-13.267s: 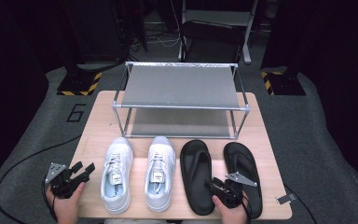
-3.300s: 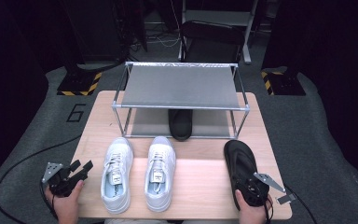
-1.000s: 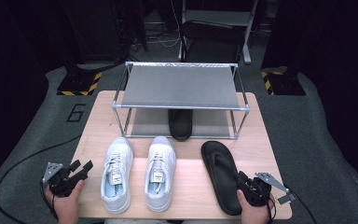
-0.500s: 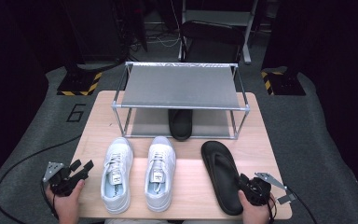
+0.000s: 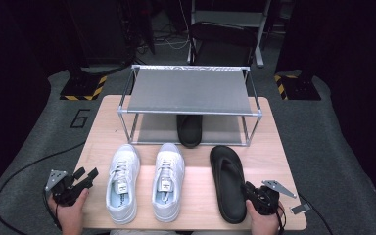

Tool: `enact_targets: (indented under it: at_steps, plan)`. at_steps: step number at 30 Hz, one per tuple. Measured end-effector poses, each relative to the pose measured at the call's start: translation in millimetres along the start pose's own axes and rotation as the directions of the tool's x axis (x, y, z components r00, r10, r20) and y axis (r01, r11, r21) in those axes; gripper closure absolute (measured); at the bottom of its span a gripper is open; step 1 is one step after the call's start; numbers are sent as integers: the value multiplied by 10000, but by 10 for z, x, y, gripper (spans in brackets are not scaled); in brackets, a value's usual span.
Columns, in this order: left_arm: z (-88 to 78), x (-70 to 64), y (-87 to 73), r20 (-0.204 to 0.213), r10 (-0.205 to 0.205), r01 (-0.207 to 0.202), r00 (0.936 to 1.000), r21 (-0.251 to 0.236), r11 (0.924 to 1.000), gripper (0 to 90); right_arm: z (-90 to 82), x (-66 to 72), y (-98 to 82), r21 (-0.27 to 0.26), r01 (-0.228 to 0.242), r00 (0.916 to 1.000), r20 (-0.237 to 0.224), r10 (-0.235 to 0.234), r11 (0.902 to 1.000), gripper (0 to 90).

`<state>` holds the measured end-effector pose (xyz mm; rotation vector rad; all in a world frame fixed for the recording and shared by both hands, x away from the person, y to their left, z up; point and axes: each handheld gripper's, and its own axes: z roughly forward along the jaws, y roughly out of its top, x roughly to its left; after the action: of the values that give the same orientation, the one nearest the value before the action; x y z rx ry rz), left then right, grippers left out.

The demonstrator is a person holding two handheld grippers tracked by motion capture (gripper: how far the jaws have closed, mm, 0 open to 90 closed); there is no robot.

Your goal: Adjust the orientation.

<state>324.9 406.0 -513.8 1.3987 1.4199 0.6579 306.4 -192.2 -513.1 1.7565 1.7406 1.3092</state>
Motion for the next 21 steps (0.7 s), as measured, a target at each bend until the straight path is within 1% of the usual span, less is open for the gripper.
enact_targets:
  at_steps: [1,2,3,4,5,6,8,9,11,12,14,17,19,20,21]
  plan:
    - [-2,-2,1,-21,14,-14,10000,4,10000,387,23,28,-6,18,93,9998,-181,-92,10000,749]
    - [-2,-2,1,-21,14,-14,10000,4,10000,387,32,50,-9,26,120,9997,-206,-119,9999,748]
    - [-3,-3,1,-18,12,-12,10000,5,10000,387,32,50,-9,26,120,9997,-206,-119,9999,748]
    - [-4,-3,1,-20,16,-16,10000,10,10000,387,44,70,-12,11,231,9995,-211,-231,9997,744]
    - [-4,-3,1,-18,10,-10,10000,7,10000,387,51,110,-15,-10,437,9989,-146,-437,9990,732]
    - [-4,-3,1,-19,5,-5,10000,2,10000,387,51,110,-15,-10,437,9989,-146,-437,9990,732]
    - [-4,1,1,4,5,-5,10000,-33,10000,387,52,130,-22,-16,587,9982,-96,-588,9983,719]
    - [-3,2,2,-27,9,-9,10000,-45,10000,388,53,130,-27,-67,529,9985,-129,-530,9986,709]
    - [-5,1,2,-28,-1,1,10000,-2,10000,388,43,110,-33,-85,248,9993,-269,-250,9997,687]
    - [0,0,0,-23,2,-2,10000,-127,9999,388,35,89,-43,24,69,9993,-380,-68,10000,645]
    - [-4,2,2,-8,21,-21,10000,-91,10000,387,32,88,-50,93,58,9993,-360,-55,9999,634]
    - [-10,1,3,-22,12,-12,10000,-54,10000,387,3,91,-97,409,32,9993,-367,-17,9992,598]
    - [-21,3,8,-9,22,-22,10000,35,10000,388,-8,81,-105,461,-54,9993,-371,71,9989,591]
    - [-14,4,3,-1,-14,14,10000,-68,10000,388,-6,79,-109,466,-70,9992,-394,88,9989,589]
    - [-14,4,3,-1,-14,14,10000,-68,10000,388,-6,79,-109,466,-70,9992,-394,88,9989,589]
